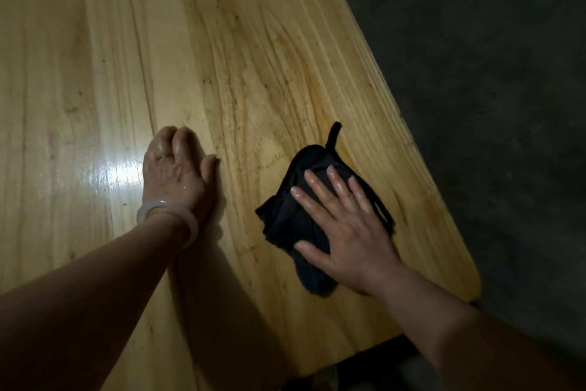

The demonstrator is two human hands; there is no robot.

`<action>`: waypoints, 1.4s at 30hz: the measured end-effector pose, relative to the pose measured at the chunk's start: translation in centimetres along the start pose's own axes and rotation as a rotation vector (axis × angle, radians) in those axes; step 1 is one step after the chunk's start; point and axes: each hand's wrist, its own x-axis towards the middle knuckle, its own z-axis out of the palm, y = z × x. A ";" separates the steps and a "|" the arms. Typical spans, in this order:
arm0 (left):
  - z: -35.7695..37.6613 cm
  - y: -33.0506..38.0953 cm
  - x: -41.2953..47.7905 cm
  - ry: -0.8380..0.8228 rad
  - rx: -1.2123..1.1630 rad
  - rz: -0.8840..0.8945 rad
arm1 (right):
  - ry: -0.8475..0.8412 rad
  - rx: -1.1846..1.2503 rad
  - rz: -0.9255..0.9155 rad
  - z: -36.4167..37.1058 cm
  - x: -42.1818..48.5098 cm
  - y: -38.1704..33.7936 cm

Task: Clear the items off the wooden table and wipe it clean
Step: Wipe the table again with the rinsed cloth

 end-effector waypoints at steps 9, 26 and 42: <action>0.1 0.4 -0.4 0.035 0.060 0.017 | 0.072 -0.039 0.344 -2.5 6.6 5.9; 0.4 0.6 -0.8 0.016 0.100 0.020 | 0.028 0.045 0.224 -2.6 13.2 -3.3; 1.2 -0.2 -0.3 -0.011 0.178 0.026 | 0.025 -0.061 0.181 -3.8 14.0 6.4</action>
